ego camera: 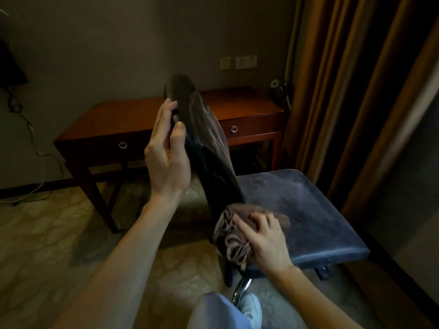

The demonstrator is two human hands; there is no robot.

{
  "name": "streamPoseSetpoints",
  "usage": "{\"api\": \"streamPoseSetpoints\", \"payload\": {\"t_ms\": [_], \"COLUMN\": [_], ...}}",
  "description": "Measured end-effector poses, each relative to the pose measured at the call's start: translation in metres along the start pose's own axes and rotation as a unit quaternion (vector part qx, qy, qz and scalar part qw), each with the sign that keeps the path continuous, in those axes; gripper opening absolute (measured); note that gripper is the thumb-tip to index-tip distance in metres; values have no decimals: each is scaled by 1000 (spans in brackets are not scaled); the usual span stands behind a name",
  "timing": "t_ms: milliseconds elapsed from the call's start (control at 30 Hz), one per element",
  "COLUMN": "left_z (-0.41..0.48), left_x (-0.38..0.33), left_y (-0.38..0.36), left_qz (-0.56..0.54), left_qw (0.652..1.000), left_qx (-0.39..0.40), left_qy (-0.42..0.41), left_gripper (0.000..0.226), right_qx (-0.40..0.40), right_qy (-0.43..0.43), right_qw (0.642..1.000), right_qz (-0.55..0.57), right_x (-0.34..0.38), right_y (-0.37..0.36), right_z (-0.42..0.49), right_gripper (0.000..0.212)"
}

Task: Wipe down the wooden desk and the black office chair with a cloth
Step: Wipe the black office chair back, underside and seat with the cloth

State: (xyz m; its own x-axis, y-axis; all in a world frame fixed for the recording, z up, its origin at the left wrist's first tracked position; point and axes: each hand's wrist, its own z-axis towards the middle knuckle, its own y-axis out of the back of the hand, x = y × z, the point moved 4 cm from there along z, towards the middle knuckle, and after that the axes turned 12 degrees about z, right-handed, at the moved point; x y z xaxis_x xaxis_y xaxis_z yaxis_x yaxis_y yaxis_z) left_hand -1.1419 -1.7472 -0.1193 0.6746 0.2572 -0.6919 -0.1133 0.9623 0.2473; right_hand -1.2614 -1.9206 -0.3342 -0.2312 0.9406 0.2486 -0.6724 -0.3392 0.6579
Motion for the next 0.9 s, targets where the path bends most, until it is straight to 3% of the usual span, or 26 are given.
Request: {"api": "streamPoseSetpoints", "payload": {"t_ms": [100, 167, 367, 433, 533, 767, 900], "left_z": [7, 12, 10, 7, 3, 2, 2], "left_x": [8, 11, 12, 10, 10, 3, 8], "left_y": [1, 1, 3, 3, 2, -9, -3], "left_qz": [-2, 1, 6, 12, 18, -13, -3], "left_qw": [1000, 1000, 1000, 1000, 999, 1000, 1000], "left_qx": [6, 5, 2, 0, -4, -13, -5], "left_qy": [4, 7, -13, -27, -37, 2, -6], "left_gripper": [47, 45, 46, 45, 46, 54, 60], "right_qx": [78, 63, -161, -195, -139, -4, 94], "right_qy": [5, -5, 13, 14, 12, 5, 24], "right_qw": [996, 997, 987, 981, 990, 1000, 992], "right_qz": [-47, -50, 18, 21, 25, -30, -80], "right_x": [-2, 5, 37, 44, 37, -10, -24], "right_y": [-10, -7, 40, 40, 13, -28, -43], "right_z": [-19, -13, 51, 73, 66, -13, -51], "right_gripper": [57, 55, 52, 57, 60, 44, 53]}}
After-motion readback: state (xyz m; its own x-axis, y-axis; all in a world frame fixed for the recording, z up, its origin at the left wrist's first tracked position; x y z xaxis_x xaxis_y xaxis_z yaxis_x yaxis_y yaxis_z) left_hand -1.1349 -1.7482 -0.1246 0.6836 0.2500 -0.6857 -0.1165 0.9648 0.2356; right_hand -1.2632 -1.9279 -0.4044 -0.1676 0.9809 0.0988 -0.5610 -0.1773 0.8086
